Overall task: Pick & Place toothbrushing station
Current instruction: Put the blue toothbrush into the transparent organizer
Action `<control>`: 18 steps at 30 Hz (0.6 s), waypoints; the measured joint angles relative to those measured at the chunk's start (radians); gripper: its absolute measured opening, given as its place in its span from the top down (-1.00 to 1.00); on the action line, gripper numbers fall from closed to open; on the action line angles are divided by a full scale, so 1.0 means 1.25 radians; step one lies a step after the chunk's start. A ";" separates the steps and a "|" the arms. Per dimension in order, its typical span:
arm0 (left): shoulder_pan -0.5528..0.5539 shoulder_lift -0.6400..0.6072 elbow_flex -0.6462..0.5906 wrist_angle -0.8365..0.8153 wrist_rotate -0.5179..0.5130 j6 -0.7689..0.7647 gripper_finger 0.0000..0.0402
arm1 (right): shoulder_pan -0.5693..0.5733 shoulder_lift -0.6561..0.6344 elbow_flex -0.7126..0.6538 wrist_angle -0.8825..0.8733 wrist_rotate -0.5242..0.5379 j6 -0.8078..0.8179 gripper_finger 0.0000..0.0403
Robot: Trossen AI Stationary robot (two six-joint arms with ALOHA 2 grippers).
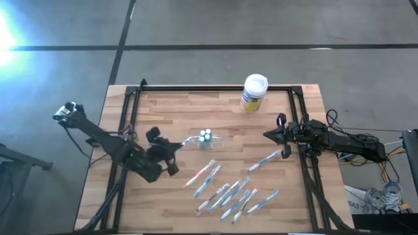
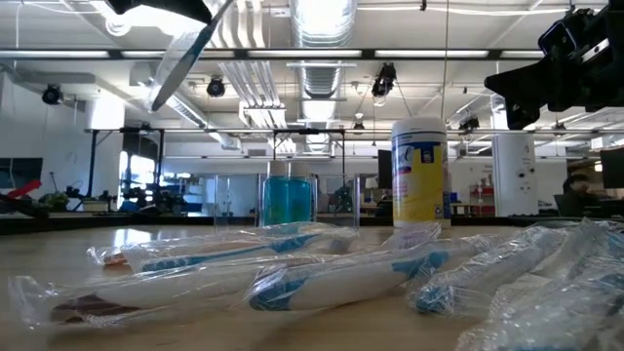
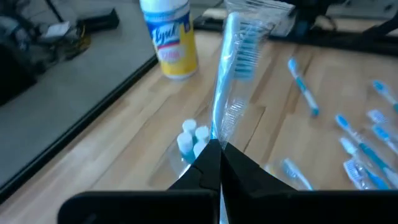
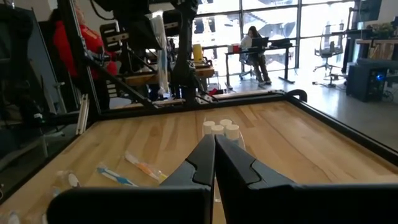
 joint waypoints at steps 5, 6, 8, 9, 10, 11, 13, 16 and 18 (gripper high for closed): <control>-0.023 -0.098 -0.132 0.172 -0.010 0.132 0.99 | 0.000 0.000 0.000 -0.001 0.000 0.000 0.96; -0.028 -0.120 -0.168 0.219 -0.009 0.164 0.99 | 0.000 0.000 0.000 -0.002 0.000 0.000 0.96; -0.033 -0.166 -0.243 0.339 0.008 0.250 0.99 | 0.000 0.000 0.000 -0.004 0.000 0.000 0.96; -0.033 -0.190 -0.282 0.410 0.030 0.305 1.00 | 0.000 0.000 0.000 -0.004 0.000 0.000 0.96; -0.033 -0.213 -0.322 0.489 0.064 0.365 1.00 | 0.000 0.001 0.000 -0.004 0.000 0.001 0.96; -0.032 -0.234 -0.362 0.566 0.108 0.430 1.00 | 0.000 0.001 0.000 -0.004 0.000 0.000 0.96; -0.021 -0.271 -0.444 0.720 0.204 0.546 1.00 | 0.000 0.001 0.000 -0.004 0.000 -0.004 0.96; 0.016 -0.328 -0.546 0.899 0.334 0.656 1.00 | 0.000 0.001 0.000 -0.004 0.000 -0.006 0.96; 0.057 -0.374 -0.595 0.952 0.394 0.688 1.00 | 0.000 0.001 0.000 -0.005 0.000 -0.004 0.96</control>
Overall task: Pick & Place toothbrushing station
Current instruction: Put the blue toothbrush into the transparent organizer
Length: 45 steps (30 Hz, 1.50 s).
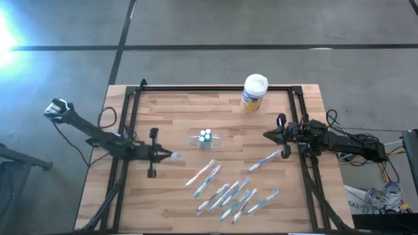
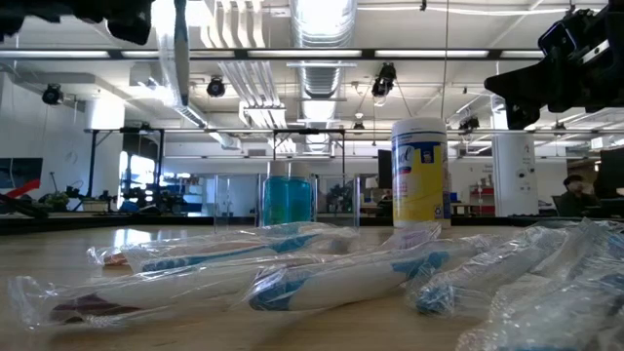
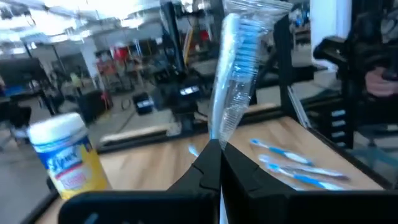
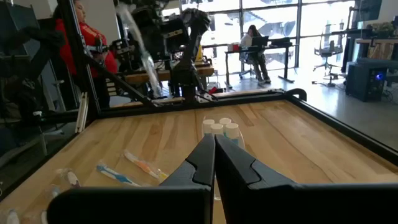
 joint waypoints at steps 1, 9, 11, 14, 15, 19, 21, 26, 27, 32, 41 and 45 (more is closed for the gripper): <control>0.026 -0.026 -0.017 0.000 0.020 0.006 1.00 | 0.000 0.000 0.000 -0.003 -0.001 0.000 0.96; 0.291 -0.262 -0.044 -0.165 0.301 -0.003 1.00 | 0.000 0.000 0.000 -0.043 -0.002 0.011 0.96; 0.356 -0.305 -0.044 -0.193 0.390 -0.019 1.00 | 0.000 -0.001 0.000 -0.034 -0.002 0.025 0.96; 0.437 -0.351 -0.044 -0.228 0.522 -0.045 1.00 | 0.000 -0.001 0.000 -0.026 -0.002 0.033 0.96; 0.458 -0.360 -0.047 -0.234 0.559 -0.052 1.00 | 0.000 -0.001 0.000 -0.022 -0.002 0.029 0.96; 0.500 -0.375 -0.068 -0.227 0.637 -0.073 1.00 | 0.000 -0.002 0.001 0.036 -0.002 0.016 0.96; 0.502 -0.377 -0.091 -0.228 0.639 -0.075 1.00 | 0.000 -0.002 0.001 0.036 -0.001 0.023 0.96; 0.502 -0.408 -0.136 -0.189 0.631 -0.082 1.00 | 0.000 -0.002 0.000 0.035 -0.002 0.027 0.96; 0.502 -0.415 -0.145 -0.181 0.625 -0.086 1.00 | 0.000 -0.001 0.000 0.031 -0.002 0.030 0.96; 0.502 -0.460 -0.186 -0.179 0.618 -0.116 1.00 | 0.000 -0.002 0.000 0.042 0.000 0.013 0.96; 0.502 -0.520 -0.234 -0.185 0.601 -0.140 1.00 | 0.000 -0.002 0.000 0.067 0.069 0.004 0.96; 0.502 -0.520 -0.236 -0.183 0.599 -0.145 1.00 | 0.000 -0.002 0.000 0.066 0.088 0.001 0.96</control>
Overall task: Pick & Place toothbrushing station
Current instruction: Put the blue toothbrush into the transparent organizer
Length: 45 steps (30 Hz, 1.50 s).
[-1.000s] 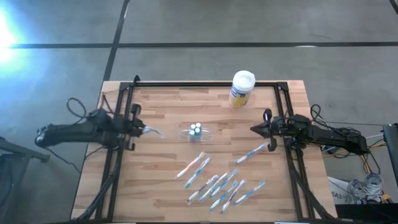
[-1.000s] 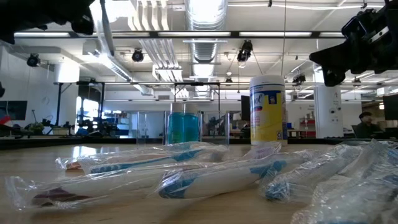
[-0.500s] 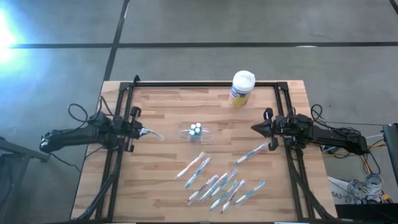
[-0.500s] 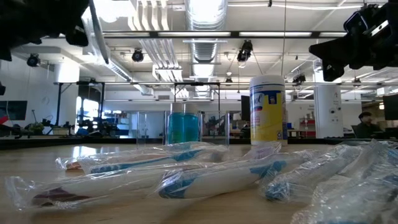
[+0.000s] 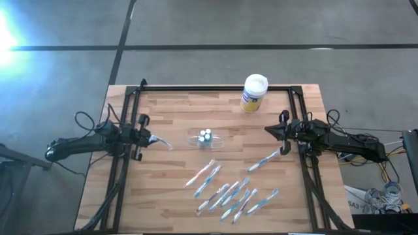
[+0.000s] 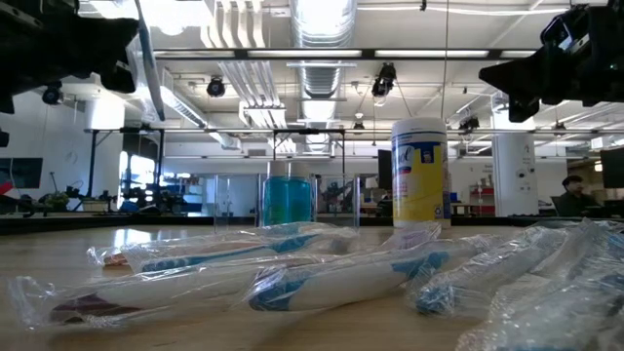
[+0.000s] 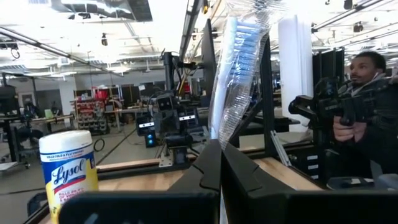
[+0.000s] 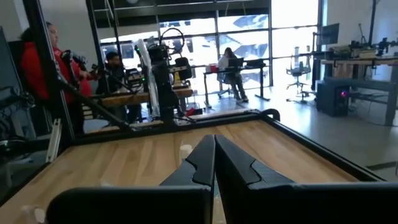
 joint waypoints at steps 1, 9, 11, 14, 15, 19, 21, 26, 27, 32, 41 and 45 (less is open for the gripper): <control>0.000 0.000 0.000 0.000 0.000 0.000 1.00 | 0.000 0.000 0.000 0.000 0.000 0.000 0.96; 0.000 -0.001 0.005 0.001 0.000 -0.010 1.00 | 0.000 0.001 0.000 -0.024 -0.001 -0.007 0.96; 0.000 -0.001 0.009 0.001 -0.002 -0.014 1.00 | 0.000 0.001 0.000 -0.033 -0.001 -0.027 0.96; 0.000 0.000 0.012 0.001 -0.020 -0.028 0.99 | 0.000 0.001 0.000 -0.034 -0.001 -0.036 0.96; 0.000 0.000 0.014 -0.001 -0.027 -0.032 0.99 | 0.000 0.001 0.000 -0.035 -0.001 -0.033 0.96; 0.000 0.000 0.016 -0.001 -0.034 -0.034 0.99 | 0.000 0.001 0.000 -0.038 -0.002 -0.031 0.96; 0.000 0.000 0.016 -0.001 -0.034 -0.034 0.99 | 0.000 0.001 0.000 -0.038 -0.002 -0.030 0.96; 0.000 0.000 0.016 -0.002 -0.036 -0.042 0.99 | 0.000 0.001 0.000 -0.038 -0.002 -0.028 0.96; 0.000 0.000 0.016 -0.002 -0.036 -0.042 0.99 | 0.000 0.001 0.000 -0.038 -0.002 -0.028 0.96; 0.000 0.000 0.016 -0.007 -0.064 -0.051 0.99 | 0.000 0.001 0.000 -0.038 -0.002 -0.025 0.96; 0.000 0.046 0.023 0.047 -0.177 -0.076 1.00 | 0.000 0.002 0.000 -0.038 -0.002 -0.027 0.96; 0.000 0.099 0.023 0.122 -0.209 -0.068 1.00 | 0.000 0.002 0.000 -0.037 -0.002 -0.025 0.96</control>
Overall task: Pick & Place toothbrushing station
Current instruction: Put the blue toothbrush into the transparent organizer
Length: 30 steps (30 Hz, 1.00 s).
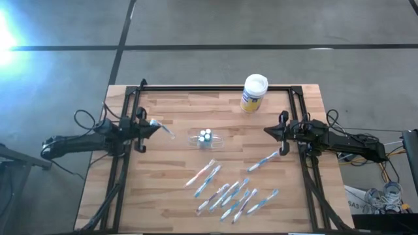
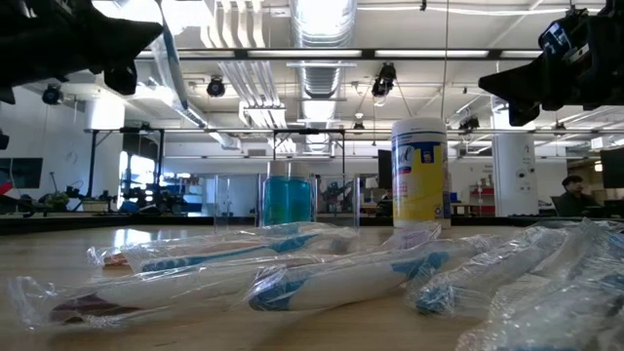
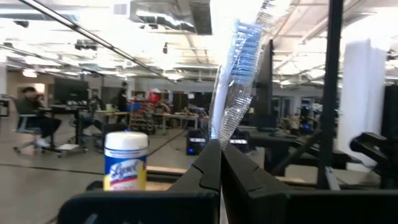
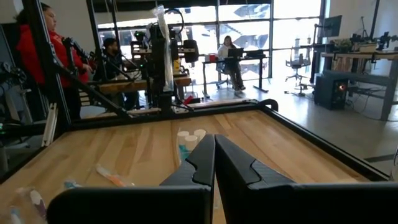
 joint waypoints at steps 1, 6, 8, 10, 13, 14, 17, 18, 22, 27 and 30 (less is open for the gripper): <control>0.000 0.017 0.000 0.019 -0.006 0.004 1.00 | 0.000 0.000 0.000 0.000 0.000 0.000 0.96; 0.000 0.121 0.000 0.120 -0.026 0.015 1.00 | 0.000 0.000 0.000 0.000 0.000 0.000 0.96; 0.000 0.170 0.000 0.167 -0.026 0.022 1.00 | 0.000 0.000 0.000 0.000 0.000 0.001 0.96; 0.000 0.215 0.000 0.210 -0.034 0.031 1.00 | 0.000 0.000 0.000 0.000 0.000 0.000 0.96; 0.000 0.277 0.000 0.266 -0.060 0.038 1.00 | 0.000 0.000 0.000 0.000 0.000 0.001 0.96; 0.000 0.296 0.000 0.281 -0.062 0.038 1.00 | 0.000 0.000 0.000 0.000 0.000 0.001 0.96; 0.000 0.347 0.008 0.308 -0.063 0.037 1.00 | 0.000 0.000 0.000 0.000 0.000 0.000 0.96; 0.000 0.366 0.012 0.314 -0.063 0.034 1.00 | 0.000 0.000 0.000 0.000 0.000 0.001 0.96; 0.000 0.442 0.034 0.338 -0.063 0.031 1.00 | 0.000 0.000 0.000 0.000 0.000 0.000 0.96; 0.000 0.543 0.057 0.426 -0.063 0.043 1.00 | 0.000 0.000 0.000 0.000 0.000 0.001 0.96; 0.000 0.590 0.062 0.467 -0.059 0.053 1.00 | 0.000 -0.001 0.000 0.000 0.000 0.001 0.96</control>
